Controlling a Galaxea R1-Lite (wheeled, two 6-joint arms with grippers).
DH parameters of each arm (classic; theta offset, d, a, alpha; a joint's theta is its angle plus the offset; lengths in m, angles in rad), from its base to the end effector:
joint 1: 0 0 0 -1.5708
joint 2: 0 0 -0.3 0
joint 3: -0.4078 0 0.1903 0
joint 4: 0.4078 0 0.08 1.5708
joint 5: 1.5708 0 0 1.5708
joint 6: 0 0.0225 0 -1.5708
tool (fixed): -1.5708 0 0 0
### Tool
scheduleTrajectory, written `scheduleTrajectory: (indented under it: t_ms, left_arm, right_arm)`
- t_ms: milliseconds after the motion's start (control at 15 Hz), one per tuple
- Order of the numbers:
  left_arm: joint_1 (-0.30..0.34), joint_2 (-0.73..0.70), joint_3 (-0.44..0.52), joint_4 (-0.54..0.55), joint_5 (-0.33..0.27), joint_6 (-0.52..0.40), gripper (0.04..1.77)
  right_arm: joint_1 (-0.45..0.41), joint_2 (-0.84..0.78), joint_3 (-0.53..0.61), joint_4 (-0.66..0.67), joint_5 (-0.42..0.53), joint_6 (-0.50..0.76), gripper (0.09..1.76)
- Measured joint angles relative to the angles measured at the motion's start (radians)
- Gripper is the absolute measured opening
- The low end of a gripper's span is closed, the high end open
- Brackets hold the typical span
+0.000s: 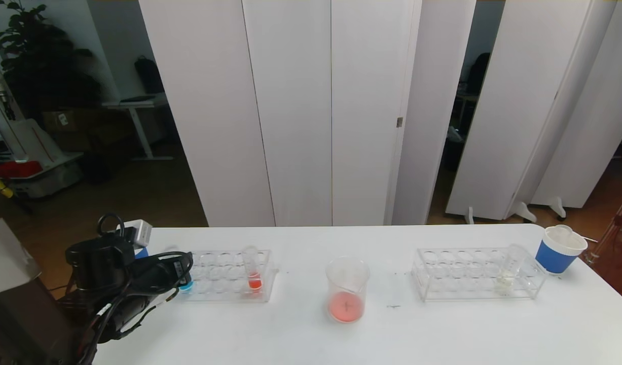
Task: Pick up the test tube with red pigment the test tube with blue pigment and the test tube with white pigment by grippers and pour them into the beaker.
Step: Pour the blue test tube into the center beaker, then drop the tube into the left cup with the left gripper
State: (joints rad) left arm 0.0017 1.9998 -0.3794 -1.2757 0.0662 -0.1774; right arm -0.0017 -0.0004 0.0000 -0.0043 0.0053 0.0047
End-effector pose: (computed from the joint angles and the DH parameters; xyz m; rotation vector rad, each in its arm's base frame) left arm 0.2879 0.0020 0.0600 -0.1645 0.3377 0.0976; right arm -0.0228 0.0002 0.0759 0.0047 -0.0047 0.0036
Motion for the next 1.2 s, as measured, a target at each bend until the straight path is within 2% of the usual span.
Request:
scheduleTrajectory:
  t_ms: [733,1200]
  left_arm:
    - [-0.008,-0.109,-0.009,0.029,-0.008,0.03,0.59]
    - [-0.01,-0.254,-0.027,0.098,-0.05,0.05,0.59]
  right_arm:
    - [0.0,0.0,0.0,0.0,0.0,0.0,1.75]
    - [0.0,0.0,0.0,0.0,0.0,0.0,1.75]
